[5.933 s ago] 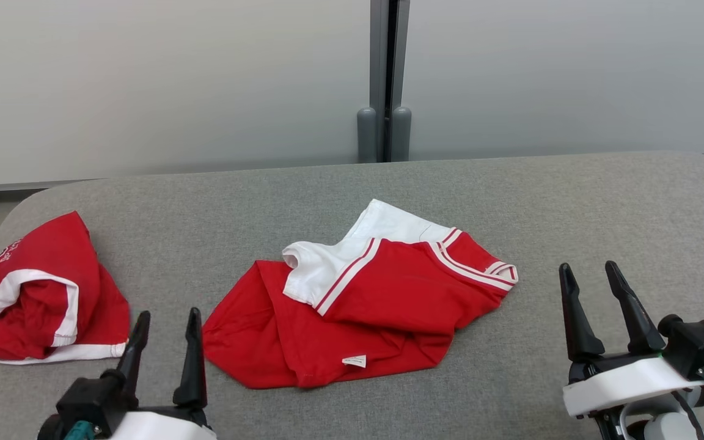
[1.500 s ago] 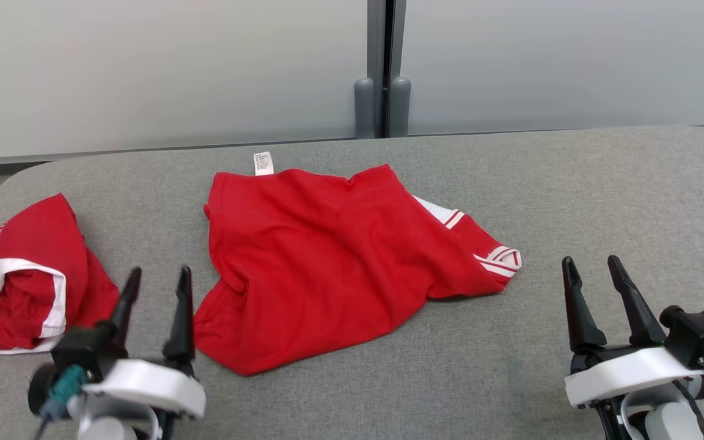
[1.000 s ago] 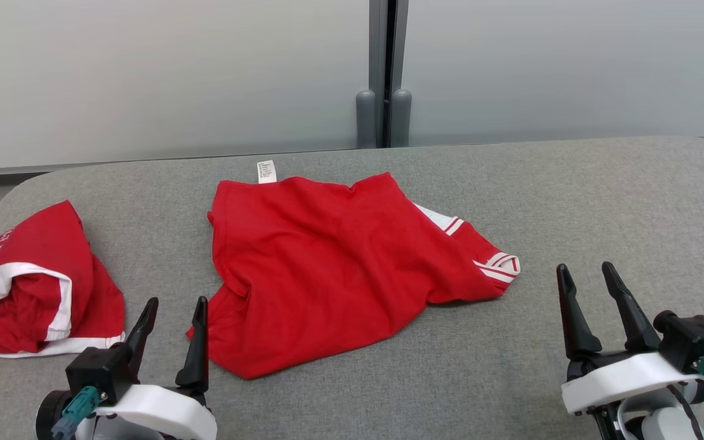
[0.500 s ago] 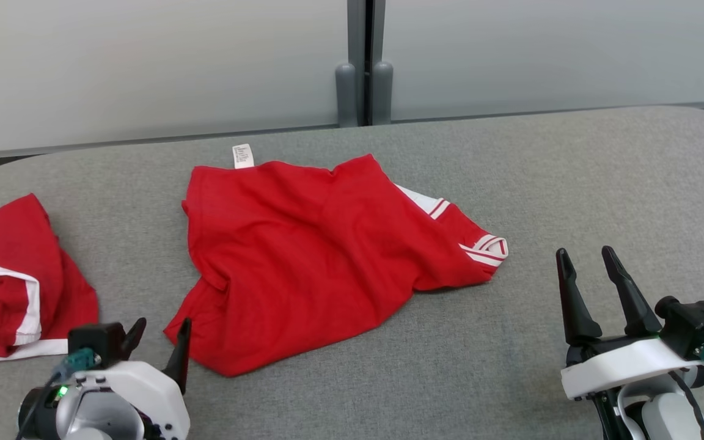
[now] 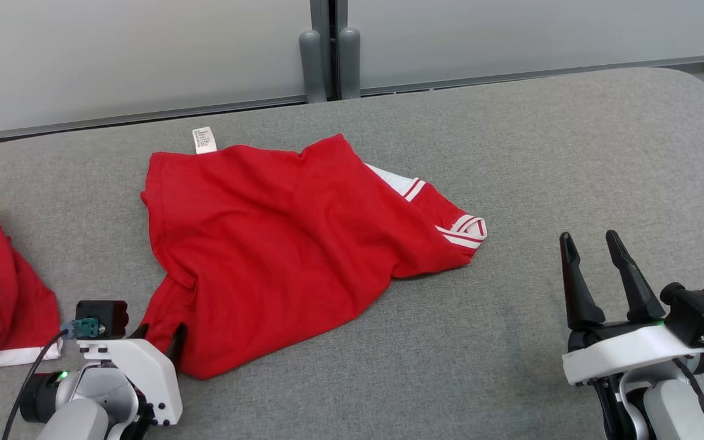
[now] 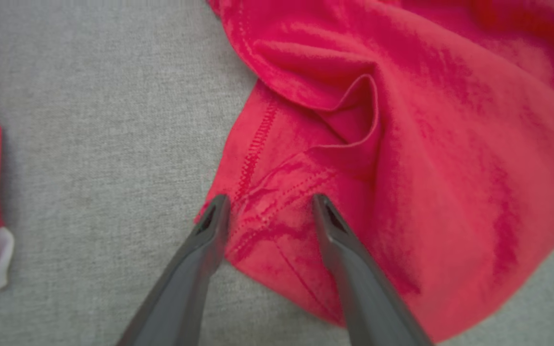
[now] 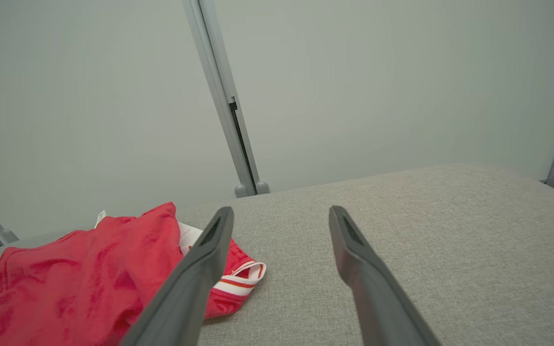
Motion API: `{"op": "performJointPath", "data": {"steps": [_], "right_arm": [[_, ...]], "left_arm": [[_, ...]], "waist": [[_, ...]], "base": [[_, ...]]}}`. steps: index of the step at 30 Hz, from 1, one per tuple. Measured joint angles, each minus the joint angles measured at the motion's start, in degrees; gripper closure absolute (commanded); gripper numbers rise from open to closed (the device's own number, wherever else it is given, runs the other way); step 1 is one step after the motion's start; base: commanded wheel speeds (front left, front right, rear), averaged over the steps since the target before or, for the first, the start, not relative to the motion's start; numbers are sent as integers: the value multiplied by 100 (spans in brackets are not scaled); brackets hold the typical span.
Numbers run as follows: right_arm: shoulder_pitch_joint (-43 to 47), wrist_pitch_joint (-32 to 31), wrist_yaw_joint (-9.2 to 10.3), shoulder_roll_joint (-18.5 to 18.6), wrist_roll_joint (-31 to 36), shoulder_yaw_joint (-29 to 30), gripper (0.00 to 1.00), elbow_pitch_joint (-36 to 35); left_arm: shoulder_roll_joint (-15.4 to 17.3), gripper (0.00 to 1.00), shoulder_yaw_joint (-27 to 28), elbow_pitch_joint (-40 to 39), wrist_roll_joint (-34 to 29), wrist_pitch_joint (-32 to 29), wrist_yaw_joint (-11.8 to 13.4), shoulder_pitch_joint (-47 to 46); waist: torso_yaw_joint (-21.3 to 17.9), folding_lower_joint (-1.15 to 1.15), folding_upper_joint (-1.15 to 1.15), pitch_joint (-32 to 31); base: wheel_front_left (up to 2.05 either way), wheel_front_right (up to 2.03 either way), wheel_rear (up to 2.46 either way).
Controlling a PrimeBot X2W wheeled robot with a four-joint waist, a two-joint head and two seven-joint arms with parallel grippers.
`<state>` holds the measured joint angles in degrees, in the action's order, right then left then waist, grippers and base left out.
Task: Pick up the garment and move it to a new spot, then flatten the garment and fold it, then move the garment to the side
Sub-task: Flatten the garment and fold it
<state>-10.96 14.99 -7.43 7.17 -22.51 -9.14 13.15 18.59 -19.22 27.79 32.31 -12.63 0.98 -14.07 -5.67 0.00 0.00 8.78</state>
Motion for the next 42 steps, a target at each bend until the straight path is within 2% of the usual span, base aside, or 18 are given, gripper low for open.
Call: {"op": "performJointPath", "data": {"steps": [1,8,14,19,28,31,36,37,38,39,41,42], "right_arm": [[0,0,1,-8,0,14,0,2],[44,0,1,-59,3,57,0,26],[107,0,1,-66,9,145,0,26],[175,0,1,-63,38,328,0,15],[241,0,1,33,79,715,0,-88],[284,0,1,43,91,793,0,-104],[286,0,0,32,135,788,0,-119],[286,1,1,30,135,776,0,-119],[285,0,1,33,135,764,0,-116],[285,0,1,34,135,732,0,-111],[285,0,1,38,134,681,0,-104],[285,0,0,59,133,635,0,-88]], "left_arm": [[-10,100,-7,13,0,52,-13,-24],[-31,100,-60,-131,0,214,-92,-22],[54,100,-16,-1059,19,201,30,184],[166,100,69,-2228,155,-115,291,626],[411,100,231,-3863,267,-751,1002,1713],[415,100,218,-4013,393,-914,1102,2065],[360,100,68,-3573,549,-1029,1107,2413],[346,82,64,-3451,523,-946,1100,2414],[320,23,81,-3351,491,-837,1101,2403],[288,0,88,-3254,475,-757,1100,2382],[200,0,87,-3174,450,-554,1060,2302],[163,0,167,-3165,335,-249,1061,2143]], "waist": [[4,0,0,-7],[206,0,0,-143],[551,0,0,-301],[876,0,0,-425],[1292,0,0,-537],[1362,0,0,-536],[1377,0,0,-517],[1375,0,0,-509],[1373,0,0,-501],[1367,0,0,-497],[1356,0,0,-479],[1345,0,0,-458]], "base": [[0,0,0],[0,0,0],[0,0,0],[0,0,0],[0,0,0],[0,0,0],[0,0,0],[0,0,0],[0,0,0],[0,0,0],[0,0,0],[0,0,0]]}}
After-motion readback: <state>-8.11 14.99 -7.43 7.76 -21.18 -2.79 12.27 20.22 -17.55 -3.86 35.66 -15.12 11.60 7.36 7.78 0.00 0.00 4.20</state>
